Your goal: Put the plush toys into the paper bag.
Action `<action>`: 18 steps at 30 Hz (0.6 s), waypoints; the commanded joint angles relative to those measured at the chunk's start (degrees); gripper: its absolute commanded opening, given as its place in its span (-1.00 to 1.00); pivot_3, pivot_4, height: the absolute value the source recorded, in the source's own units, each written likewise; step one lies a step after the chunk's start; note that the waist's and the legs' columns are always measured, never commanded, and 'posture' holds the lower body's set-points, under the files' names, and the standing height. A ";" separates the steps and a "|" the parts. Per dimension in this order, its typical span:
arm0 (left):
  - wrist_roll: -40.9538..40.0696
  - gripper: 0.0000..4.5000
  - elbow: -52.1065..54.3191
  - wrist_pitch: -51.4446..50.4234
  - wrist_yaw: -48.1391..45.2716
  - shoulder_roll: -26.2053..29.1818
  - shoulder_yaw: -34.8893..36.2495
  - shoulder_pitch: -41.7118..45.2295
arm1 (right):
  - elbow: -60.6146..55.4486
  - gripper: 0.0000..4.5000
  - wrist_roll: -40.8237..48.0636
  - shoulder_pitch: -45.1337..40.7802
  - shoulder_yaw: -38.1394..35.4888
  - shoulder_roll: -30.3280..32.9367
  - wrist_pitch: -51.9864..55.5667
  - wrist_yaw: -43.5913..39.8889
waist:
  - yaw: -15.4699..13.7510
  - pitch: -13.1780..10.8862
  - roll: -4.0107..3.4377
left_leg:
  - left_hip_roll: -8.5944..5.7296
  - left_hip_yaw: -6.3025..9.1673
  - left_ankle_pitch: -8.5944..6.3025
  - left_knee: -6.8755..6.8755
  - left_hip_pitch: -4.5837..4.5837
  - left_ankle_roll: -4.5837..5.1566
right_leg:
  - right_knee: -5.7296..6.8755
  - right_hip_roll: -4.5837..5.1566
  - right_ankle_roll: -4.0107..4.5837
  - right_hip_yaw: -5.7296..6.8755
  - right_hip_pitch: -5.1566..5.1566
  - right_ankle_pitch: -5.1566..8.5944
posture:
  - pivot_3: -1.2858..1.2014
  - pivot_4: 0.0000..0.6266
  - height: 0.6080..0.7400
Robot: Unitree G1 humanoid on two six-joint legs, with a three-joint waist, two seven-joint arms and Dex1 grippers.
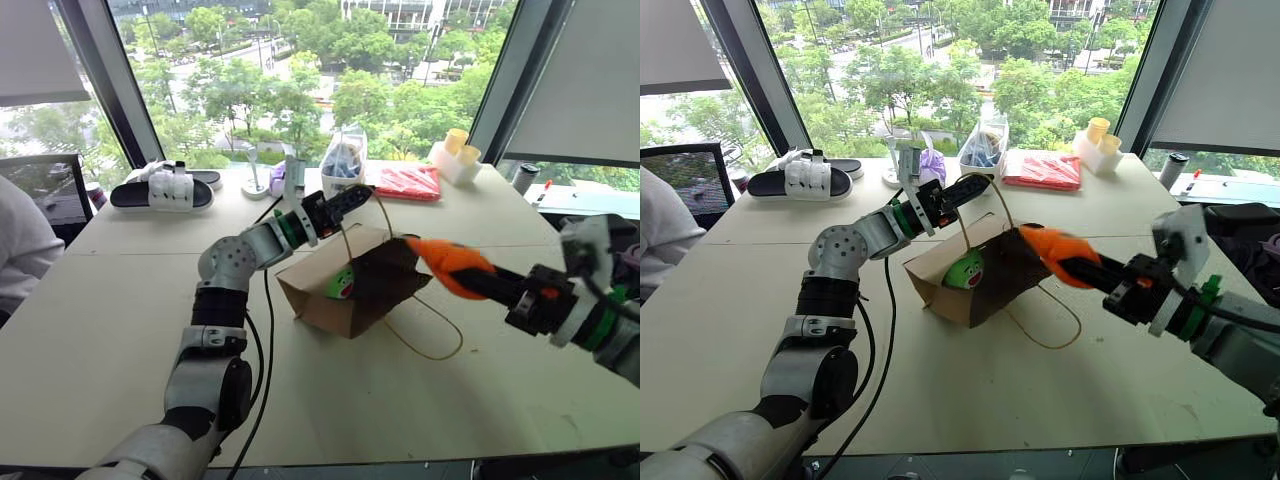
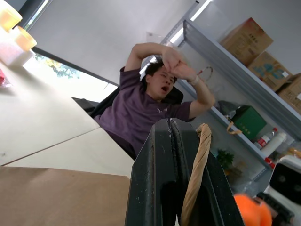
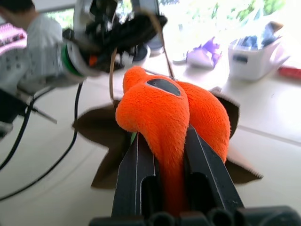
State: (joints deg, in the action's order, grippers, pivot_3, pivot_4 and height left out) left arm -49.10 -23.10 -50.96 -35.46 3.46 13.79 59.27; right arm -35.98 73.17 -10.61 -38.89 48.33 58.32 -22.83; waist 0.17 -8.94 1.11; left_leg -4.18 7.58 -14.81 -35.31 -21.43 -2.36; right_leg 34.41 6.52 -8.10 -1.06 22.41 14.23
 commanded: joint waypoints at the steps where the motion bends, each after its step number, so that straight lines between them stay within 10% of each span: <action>1: 0.03 -1.00 0.63 0.47 -1.11 0.11 -0.27 1.37 | 0.12 -1.00 3.97 -1.40 -1.84 0.50 -3.26 3.54 | -0.14 0.00 0.00 | 0.00 0.00 0.00 0.00 0.00 0.01 | -0.01 0.00 0.00 0.00 0.00 0.00 | 0.03 -0.52 1.00; 18: -0.80 -1.00 1.98 0.10 -0.51 -0.87 -0.24 0.12 | 0.69 -1.00 5.80 1.12 4.46 2.11 -6.90 4.64 | -0.92 0.00 0.00 | -0.01 -0.03 -0.05 -0.03 -0.05 0.08 | -0.10 0.02 0.00 -0.01 -0.01 0.00 | 0.03 -0.52 1.00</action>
State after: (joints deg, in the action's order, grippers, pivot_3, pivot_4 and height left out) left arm -48.90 -22.85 -51.07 -35.96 2.70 12.65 58.52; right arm -34.20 77.74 -9.63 -32.73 50.14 52.83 -17.74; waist -0.75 -8.94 1.11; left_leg -4.19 7.55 -14.85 -35.34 -21.46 -2.28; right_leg 34.32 6.54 -8.11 -1.06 22.38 14.23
